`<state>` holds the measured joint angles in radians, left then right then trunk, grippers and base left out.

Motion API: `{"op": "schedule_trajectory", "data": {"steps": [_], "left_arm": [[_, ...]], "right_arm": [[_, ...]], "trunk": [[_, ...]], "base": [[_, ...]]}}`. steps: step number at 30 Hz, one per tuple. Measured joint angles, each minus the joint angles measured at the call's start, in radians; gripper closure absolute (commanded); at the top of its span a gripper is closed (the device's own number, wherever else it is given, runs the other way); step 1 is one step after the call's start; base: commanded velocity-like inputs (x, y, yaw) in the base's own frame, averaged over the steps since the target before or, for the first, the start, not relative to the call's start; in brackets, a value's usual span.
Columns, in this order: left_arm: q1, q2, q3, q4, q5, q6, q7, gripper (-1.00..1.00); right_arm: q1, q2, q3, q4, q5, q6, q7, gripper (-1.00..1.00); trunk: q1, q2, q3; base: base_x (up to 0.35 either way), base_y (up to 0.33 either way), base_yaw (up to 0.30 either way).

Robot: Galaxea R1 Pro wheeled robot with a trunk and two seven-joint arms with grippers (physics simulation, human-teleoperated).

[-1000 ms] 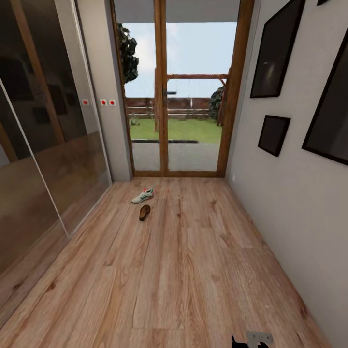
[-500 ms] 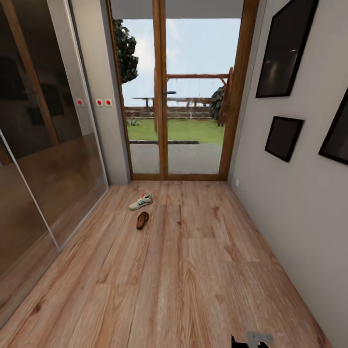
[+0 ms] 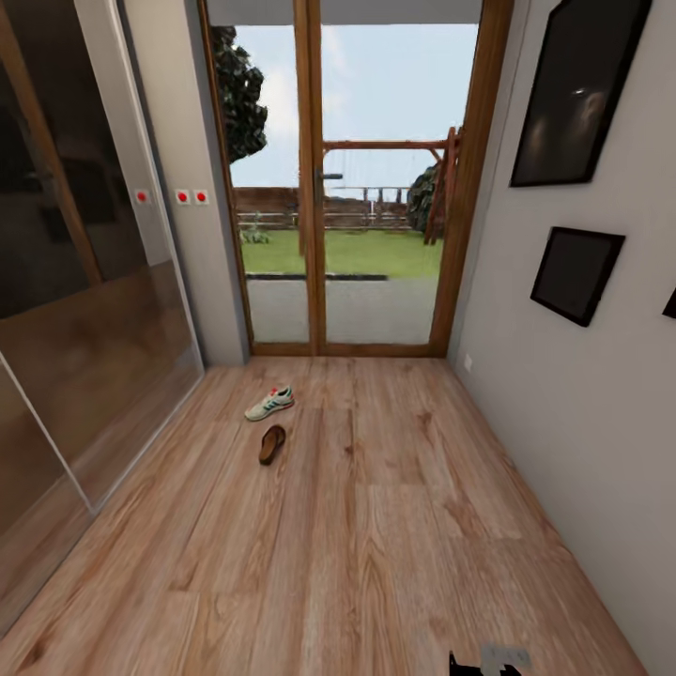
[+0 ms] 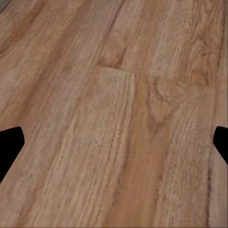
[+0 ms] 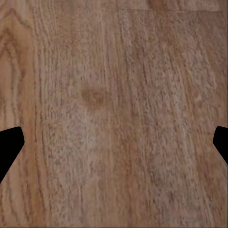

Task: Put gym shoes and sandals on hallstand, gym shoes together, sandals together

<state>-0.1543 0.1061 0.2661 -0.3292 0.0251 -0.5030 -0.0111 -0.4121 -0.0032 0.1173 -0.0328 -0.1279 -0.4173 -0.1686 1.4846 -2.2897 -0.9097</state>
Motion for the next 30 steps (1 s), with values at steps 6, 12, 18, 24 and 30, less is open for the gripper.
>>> {"op": "schedule_trajectory", "data": {"steps": [6, 12, 18, 24, 30], "left_arm": [[0.000, 0.000, 0.000, 0.000, 0.000, 0.000, 0.000, -1.00], [0.000, 0.000, 0.000, 0.000, 0.000, 0.000, 0.000, -1.00], [0.000, 0.000, 0.000, 0.000, 0.000, -0.001, 0.000, -1.00], [0.000, 0.000, 0.000, 0.000, 0.000, -0.001, 0.000, -1.00], [0.000, 0.000, 0.000, 0.000, 0.000, -0.001, 0.000, -1.00]], "right_arm": [[0.000, 0.001, 0.000, 0.000, 0.000, 0.000, 0.000, -1.00], [0.000, 0.001, 0.000, 0.000, 0.000, 0.000, 0.000, -1.00], [0.000, 0.002, 0.000, 0.000, 0.000, 0.000, 0.000, -1.00], [0.000, 0.003, 0.000, 0.000, 0.000, 0.000, 0.001, -1.00], [0.000, 0.001, 0.000, 0.000, 0.000, 0.000, 0.001, -1.00]], "trunk": [[0.000, 0.000, -0.008], [0.000, 0.000, -0.017], [0.000, 0.000, -0.026], [0.000, 0.000, -0.032], [0.000, 0.000, -0.034]], "base": [[0.338, 0.000, 0.000], [0.338, 0.000, 0.000], [0.338, 0.000, 0.000], [0.338, 0.000, 0.000], [0.338, 0.000, 0.000]]}}
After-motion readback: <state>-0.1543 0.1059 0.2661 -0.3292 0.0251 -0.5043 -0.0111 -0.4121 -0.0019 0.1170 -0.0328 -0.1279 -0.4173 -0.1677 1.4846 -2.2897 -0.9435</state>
